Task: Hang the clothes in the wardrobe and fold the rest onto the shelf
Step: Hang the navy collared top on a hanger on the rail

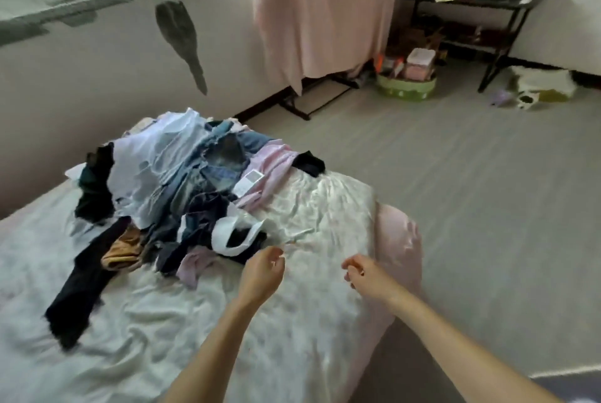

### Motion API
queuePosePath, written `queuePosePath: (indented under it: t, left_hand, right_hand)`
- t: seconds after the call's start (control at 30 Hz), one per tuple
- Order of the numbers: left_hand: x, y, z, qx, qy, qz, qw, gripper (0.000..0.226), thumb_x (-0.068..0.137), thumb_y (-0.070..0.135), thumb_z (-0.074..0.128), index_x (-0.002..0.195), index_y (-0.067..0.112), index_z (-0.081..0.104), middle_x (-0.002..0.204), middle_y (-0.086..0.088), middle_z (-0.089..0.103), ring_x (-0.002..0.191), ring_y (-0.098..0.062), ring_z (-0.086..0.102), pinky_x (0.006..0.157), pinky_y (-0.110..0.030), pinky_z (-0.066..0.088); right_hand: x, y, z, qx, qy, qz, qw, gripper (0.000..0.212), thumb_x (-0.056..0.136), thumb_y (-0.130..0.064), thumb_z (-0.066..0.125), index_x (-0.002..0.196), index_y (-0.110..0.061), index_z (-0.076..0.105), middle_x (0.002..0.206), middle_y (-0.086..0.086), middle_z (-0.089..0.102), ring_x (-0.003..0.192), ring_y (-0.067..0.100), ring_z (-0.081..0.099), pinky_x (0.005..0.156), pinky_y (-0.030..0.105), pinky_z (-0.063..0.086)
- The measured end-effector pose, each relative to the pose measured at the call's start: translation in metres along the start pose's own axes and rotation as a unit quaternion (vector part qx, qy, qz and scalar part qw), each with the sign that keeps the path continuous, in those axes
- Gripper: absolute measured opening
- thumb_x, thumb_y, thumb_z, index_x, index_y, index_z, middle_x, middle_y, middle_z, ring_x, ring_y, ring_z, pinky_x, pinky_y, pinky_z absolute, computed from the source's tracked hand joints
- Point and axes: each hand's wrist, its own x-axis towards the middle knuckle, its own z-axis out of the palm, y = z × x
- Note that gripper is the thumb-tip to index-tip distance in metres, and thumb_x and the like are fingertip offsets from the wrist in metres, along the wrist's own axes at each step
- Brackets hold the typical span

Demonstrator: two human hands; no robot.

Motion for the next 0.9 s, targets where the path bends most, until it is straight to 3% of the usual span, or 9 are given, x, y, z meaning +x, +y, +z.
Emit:
queuePosePath:
  t: [0.07,0.17,0.27,0.43,0.6,0.67,0.73,0.83,0.9]
  left_hand:
    - [0.028,-0.049,-0.026,0.034,0.011,-0.011,0.999,0.011,0.088,0.011,0.047,0.093,0.013,0.057,0.084,0.007,0.058,0.09,-0.021,0.056,0.077,-0.032,0.042]
    - [0.067,-0.11,-0.043,0.108,-0.008,-0.033,0.994,0.041,0.088,0.011,0.047,0.129,0.015,0.051,0.123,-0.011,0.053,0.112,-0.03,0.052,0.089,-0.036,0.044]
    - [0.107,-0.163,-0.043,0.244,-0.052,-0.021,0.968,0.049,0.09,0.015,0.044,0.138,0.018,0.036,0.14,-0.008,0.035,0.122,-0.032,0.039,0.091,-0.04,0.044]
    - [0.18,-0.212,-0.026,0.431,-0.144,0.085,0.887,0.058,0.09,0.011,0.042,0.144,0.023,0.024,0.157,-0.005,0.005,0.144,-0.034,0.0,0.105,-0.043,0.029]
    - [0.229,-0.234,-0.002,0.552,-0.213,0.168,0.789,0.049,0.095,0.019,0.045,0.143,0.02,0.034,0.158,-0.006,0.012,0.144,-0.036,-0.005,0.112,-0.059,0.002]
    - [0.237,-0.228,-0.004,0.54,-0.164,0.252,0.786,0.031,0.076,0.021,0.072,0.107,0.015,0.068,0.132,-0.006,0.055,0.139,-0.032,0.029,0.109,-0.059,0.022]
    - [0.239,-0.214,-0.013,0.505,-0.095,0.312,0.799,0.029,0.038,0.012,0.091,0.053,0.014,0.066,0.064,0.001,0.066,0.104,-0.024,0.066,0.09,-0.054,0.047]
    - [0.233,-0.189,-0.014,0.375,-0.046,0.354,0.856,0.034,0.044,0.011,0.089,0.048,0.014,0.055,0.046,0.003,0.054,0.065,-0.021,0.067,0.082,-0.045,0.054]
    - [0.222,-0.158,-0.014,0.289,-0.019,0.349,0.891,0.034,0.056,0.012,0.087,0.053,0.013,0.052,0.047,0.001,0.052,0.047,-0.024,0.055,0.062,-0.03,0.049]
  right_hand:
    - [0.039,-0.03,0.037,-0.024,-0.036,-0.012,0.999,0.026,0.096,-0.016,0.038,0.113,-0.013,0.058,0.106,0.004,0.06,0.106,0.024,0.057,0.094,0.035,0.046]
    - [0.081,-0.059,0.075,-0.048,-0.094,-0.01,0.994,0.029,0.097,-0.024,0.034,0.118,-0.019,0.053,0.105,-0.001,0.058,0.098,0.021,0.059,0.084,0.034,0.048]
    - [0.124,-0.076,0.108,-0.07,-0.12,0.0,0.99,0.031,0.098,-0.026,0.031,0.121,-0.022,0.05,0.105,-0.006,0.052,0.096,0.018,0.057,0.075,0.028,0.047]
    - [0.172,-0.072,0.141,-0.06,-0.124,0.049,0.989,0.029,0.098,-0.026,0.031,0.12,-0.022,0.05,0.11,0.002,0.059,0.103,0.022,0.058,0.085,0.035,0.048]
    - [0.194,-0.052,0.146,-0.041,-0.115,0.09,0.988,0.031,0.097,-0.025,0.031,0.122,-0.022,0.049,0.109,0.002,0.06,0.1,0.023,0.059,0.083,0.036,0.05]
    - [0.197,-0.045,0.142,-0.038,-0.11,0.107,0.987,0.032,0.097,-0.026,0.03,0.123,-0.022,0.05,0.103,-0.002,0.058,0.09,0.018,0.06,0.076,0.031,0.05]
    - [0.198,-0.042,0.138,-0.032,-0.112,0.116,0.986,0.032,0.098,-0.026,0.029,0.122,-0.022,0.051,0.103,0.0,0.059,0.09,0.02,0.06,0.076,0.031,0.049]
    - [0.2,-0.045,0.132,0.003,-0.105,0.124,0.987,0.03,0.099,-0.024,0.03,0.117,-0.021,0.053,0.103,0.001,0.061,0.094,0.022,0.062,0.075,0.029,0.048]
    - [0.201,-0.054,0.124,0.075,-0.084,0.141,0.984,0.029,0.099,-0.025,0.032,0.113,-0.016,0.056,0.097,-0.002,0.061,0.087,0.017,0.062,0.075,0.027,0.049]
